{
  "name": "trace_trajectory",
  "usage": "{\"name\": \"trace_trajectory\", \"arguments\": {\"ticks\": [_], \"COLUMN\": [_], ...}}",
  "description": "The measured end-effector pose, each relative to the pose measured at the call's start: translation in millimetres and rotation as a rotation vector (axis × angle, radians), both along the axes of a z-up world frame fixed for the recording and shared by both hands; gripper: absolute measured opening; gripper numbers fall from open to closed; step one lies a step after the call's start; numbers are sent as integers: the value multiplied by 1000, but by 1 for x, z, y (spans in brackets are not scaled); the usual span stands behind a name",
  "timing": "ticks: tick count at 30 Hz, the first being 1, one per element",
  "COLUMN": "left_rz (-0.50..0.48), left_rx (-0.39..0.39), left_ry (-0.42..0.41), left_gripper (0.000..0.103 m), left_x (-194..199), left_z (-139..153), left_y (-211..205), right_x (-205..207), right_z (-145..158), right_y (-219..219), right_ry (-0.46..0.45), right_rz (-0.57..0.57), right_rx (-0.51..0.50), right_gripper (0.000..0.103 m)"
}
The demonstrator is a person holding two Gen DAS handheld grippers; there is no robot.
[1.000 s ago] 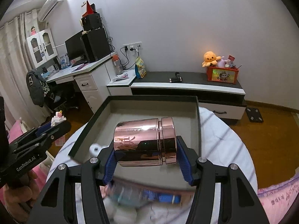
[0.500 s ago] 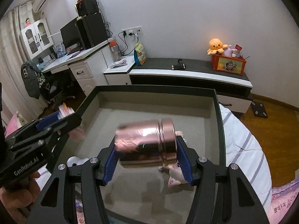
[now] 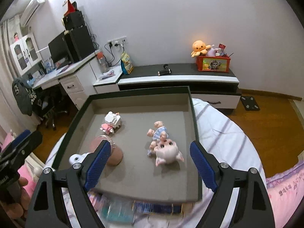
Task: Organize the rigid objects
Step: 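Lift both held items into the box and open both tools, then withdraw both tools from the box toward the table items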
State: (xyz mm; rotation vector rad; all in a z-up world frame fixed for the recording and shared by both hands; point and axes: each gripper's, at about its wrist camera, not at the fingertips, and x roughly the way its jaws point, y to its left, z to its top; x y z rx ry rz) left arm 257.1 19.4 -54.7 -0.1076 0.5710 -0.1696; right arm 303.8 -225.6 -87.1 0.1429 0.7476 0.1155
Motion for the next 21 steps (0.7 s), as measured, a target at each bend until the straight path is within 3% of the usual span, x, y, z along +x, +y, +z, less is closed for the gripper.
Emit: {"name": "trace_trajectory", "arguments": {"ticks": [12,21], "left_rz": [38,38], "left_rx": [-1,4], "left_ry": [-42,-46], "left_gripper": [103,103], "left_x": [-90,-141], "left_z": [23,24], "left_y": [9,1], "right_x": [-94,-157], "right_z": [44,48], "right_y": [1,-2], "right_ry": [-111,-147], "right_rz": [-3,-11], "right_rx": [9,13], "right_gripper": [87,87]}}
